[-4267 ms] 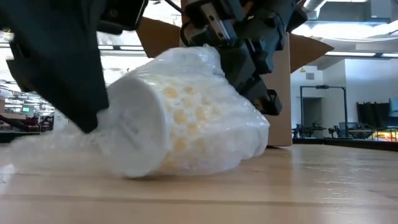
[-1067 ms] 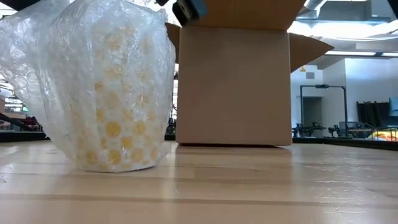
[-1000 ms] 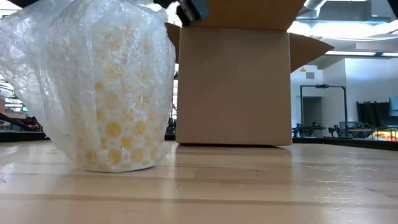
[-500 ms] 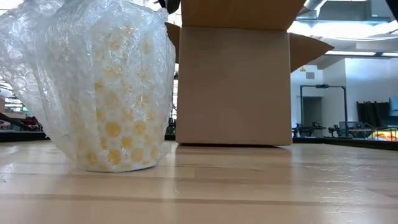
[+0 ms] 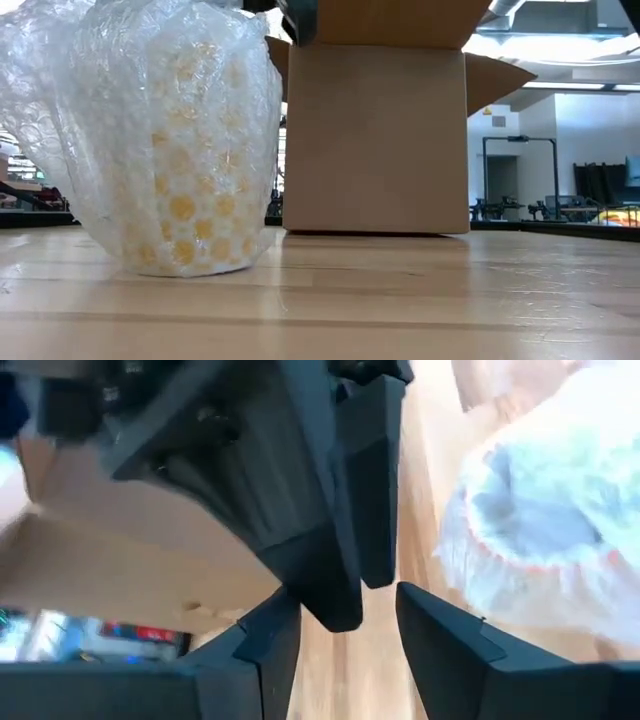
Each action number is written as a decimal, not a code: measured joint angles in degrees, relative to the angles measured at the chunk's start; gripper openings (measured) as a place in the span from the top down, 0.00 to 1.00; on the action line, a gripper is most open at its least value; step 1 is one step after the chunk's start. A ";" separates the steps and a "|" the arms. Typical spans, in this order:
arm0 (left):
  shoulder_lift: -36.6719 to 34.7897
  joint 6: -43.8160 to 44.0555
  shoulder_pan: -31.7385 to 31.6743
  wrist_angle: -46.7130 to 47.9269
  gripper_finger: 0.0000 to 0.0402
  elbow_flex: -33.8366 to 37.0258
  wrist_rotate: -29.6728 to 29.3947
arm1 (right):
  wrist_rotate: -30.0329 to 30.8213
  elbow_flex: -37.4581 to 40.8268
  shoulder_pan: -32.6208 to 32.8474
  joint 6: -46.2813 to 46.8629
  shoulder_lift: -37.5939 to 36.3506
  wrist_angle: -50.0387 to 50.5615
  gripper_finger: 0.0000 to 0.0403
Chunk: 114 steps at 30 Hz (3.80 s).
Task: Wrap mug
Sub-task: Wrap the yellow mug with bubble wrap
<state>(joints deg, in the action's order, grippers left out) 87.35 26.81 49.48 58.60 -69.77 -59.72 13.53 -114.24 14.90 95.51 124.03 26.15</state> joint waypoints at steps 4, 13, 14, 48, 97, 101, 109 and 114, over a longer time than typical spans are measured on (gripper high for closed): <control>0.10 -6.84 -0.46 -0.60 0.69 -0.03 1.55 | -0.36 0.15 0.13 0.88 0.00 -1.11 0.66; -2.22 12.81 1.17 6.73 0.84 -1.91 7.49 | 0.63 0.08 0.08 -14.54 -0.95 7.74 0.66; -3.47 18.91 2.36 8.93 0.85 -1.91 7.45 | -0.64 0.04 0.00 -15.80 -1.26 8.11 0.66; -12.37 59.57 20.72 13.71 1.00 6.24 10.38 | -13.06 -6.15 4.44 -35.36 4.42 17.94 0.99; -12.26 40.74 17.11 -6.81 1.00 6.22 10.70 | -17.02 -19.17 1.63 -38.28 16.56 30.26 1.00; -12.26 40.82 17.11 -7.00 1.00 6.22 11.12 | -17.06 -19.33 1.23 -38.39 18.95 30.31 1.00; -12.26 42.76 17.11 -7.05 1.00 6.22 11.28 | -17.27 -19.49 0.99 -38.57 20.45 31.41 1.00; -12.26 42.74 17.11 -7.07 1.00 6.22 11.26 | -17.29 -20.28 0.97 -38.62 17.89 33.04 1.00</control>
<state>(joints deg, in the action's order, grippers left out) 75.09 69.55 66.59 51.53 -63.55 -48.46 -3.76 -134.52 15.87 56.89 141.92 59.19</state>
